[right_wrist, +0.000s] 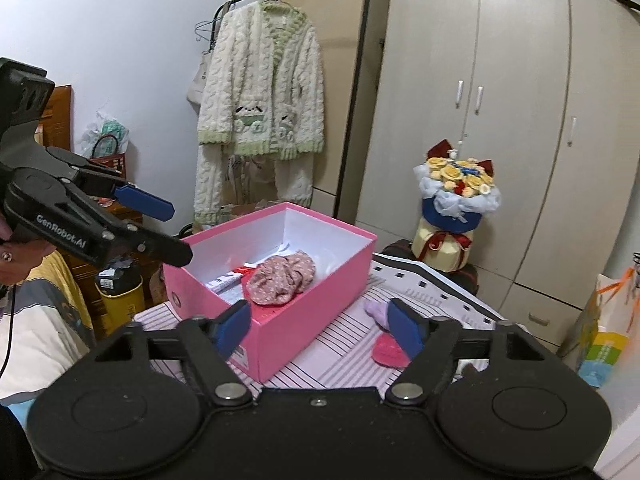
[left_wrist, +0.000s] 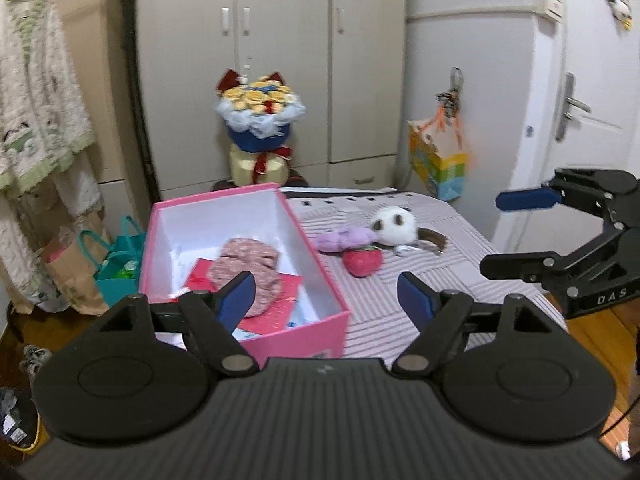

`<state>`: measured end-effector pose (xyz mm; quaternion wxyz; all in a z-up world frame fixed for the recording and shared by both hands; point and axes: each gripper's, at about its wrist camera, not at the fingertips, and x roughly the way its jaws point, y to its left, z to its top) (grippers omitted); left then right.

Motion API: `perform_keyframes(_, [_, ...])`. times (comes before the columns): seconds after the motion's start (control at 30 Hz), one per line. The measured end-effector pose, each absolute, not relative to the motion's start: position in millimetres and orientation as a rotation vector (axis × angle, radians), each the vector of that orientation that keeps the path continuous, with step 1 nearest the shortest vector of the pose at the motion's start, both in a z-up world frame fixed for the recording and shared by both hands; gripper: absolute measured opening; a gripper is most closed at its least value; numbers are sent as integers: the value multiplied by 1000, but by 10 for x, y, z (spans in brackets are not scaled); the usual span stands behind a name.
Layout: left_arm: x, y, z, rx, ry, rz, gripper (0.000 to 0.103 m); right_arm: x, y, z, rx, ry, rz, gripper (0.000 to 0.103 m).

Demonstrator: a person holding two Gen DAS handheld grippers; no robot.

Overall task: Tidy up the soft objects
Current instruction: 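Move the left tool to the white-and-brown plush toy on the bed, then grasp the white-and-brown plush toy with the left tool and lift it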

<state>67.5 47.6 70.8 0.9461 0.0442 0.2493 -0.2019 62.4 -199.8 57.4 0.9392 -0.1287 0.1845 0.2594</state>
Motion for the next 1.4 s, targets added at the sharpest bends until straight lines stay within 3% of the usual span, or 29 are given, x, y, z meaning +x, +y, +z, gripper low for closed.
perform_keyframes(0.17, [706,197,649,115,534,-481,79,563,-2234,507,-237,376,492,85])
perform_keyframes(0.4, [908,-204,550,89,539,-551,96,624,-2576,377,-186,371,434,89])
perform_keyframes(0.8, [1552,-706,208,-6,531,-586,95,1223,-3073,-37,-92,384,348,89])
perform_keyframes(1.03, [2117,-1095,-20,-47,581,-556,92,1790,-3134,-376,-104,423,371,89])
perform_keyframes(1.13, [2345,-1236,-91,-79,607,-571,86,2003,-3133,-498,-119,431,394,89])
perform_keyframes(1.23, [2548,-1343,-179,-106,609,-524,72,2208,-3160,-586,-92,436,446,89])
perform_keyframes(1.4, [2886,-1441,-325,-175,641,-468,71,2602,-3183,-734,-57,459,470,89])
